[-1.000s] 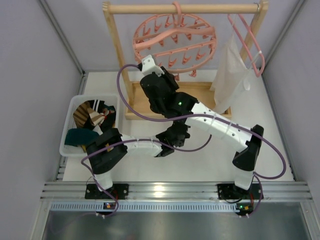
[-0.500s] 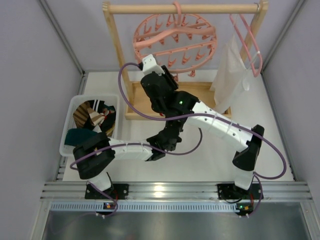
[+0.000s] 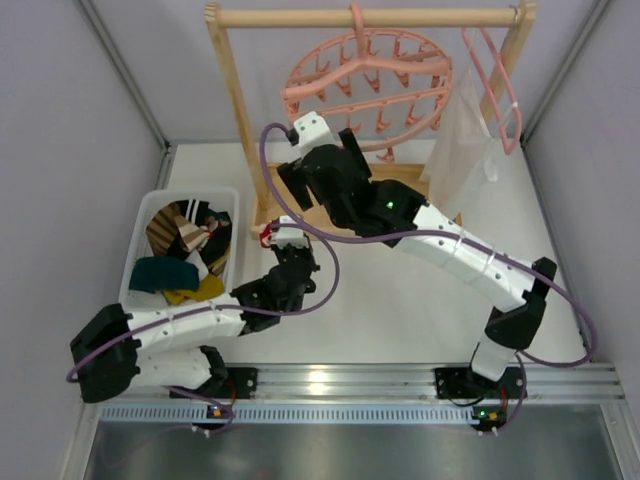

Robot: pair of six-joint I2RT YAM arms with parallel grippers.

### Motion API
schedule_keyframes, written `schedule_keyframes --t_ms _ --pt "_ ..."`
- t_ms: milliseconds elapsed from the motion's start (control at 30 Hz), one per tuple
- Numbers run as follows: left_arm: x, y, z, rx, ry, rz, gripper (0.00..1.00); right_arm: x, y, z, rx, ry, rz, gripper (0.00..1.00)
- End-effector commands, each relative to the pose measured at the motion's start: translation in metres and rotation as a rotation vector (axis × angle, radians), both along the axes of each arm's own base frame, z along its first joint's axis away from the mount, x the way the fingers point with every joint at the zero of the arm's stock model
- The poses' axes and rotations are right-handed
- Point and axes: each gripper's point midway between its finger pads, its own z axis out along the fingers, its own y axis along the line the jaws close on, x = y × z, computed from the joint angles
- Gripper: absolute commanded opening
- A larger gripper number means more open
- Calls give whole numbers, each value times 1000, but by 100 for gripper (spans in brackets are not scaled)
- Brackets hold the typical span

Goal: Remove the socks clipped to the hanger

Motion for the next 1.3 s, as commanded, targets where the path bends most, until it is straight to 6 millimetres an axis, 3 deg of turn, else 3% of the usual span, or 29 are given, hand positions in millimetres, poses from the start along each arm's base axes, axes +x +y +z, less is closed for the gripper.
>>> schedule_keyframes --t_ms 0,33,100,167,267,533,633,867,933,967,1033,1067,1200,1267 --pt "-6 36 2 -77 52 96 0 -35 3 32 168 70 188 99" --pt "-9 45 -4 -55 80 112 0 -42 3 34 182 84 222 99" --pt "-10 60 9 -122 68 145 0 -58 2 40 222 108 293 99" --pt "-14 72 9 -112 91 169 0 -70 4 39 244 133 356 100" --pt "-20 89 23 -148 82 203 0 -89 -7 52 285 134 424 99" --pt "-21 114 51 -177 94 238 0 -115 -35 57 323 133 473 100" --pt "-15 131 58 -193 120 268 0 -123 -50 52 345 125 475 100" --pt "0 193 59 -192 226 431 0 -136 -92 18 407 114 399 100" --pt "3 201 57 -202 245 437 0 -137 -100 13 426 106 380 99" --pt "9 214 52 -202 267 478 0 -139 -106 7 437 103 374 100" --pt "17 220 50 -207 299 469 0 -140 -113 2 444 99 356 99" --pt "24 237 42 -200 331 518 0 -142 -118 -4 445 103 348 99" --pt "50 257 35 -170 417 508 0 -145 -130 -21 436 110 321 100" --pt "57 274 20 -133 489 540 1 -145 -138 -27 434 104 302 99"
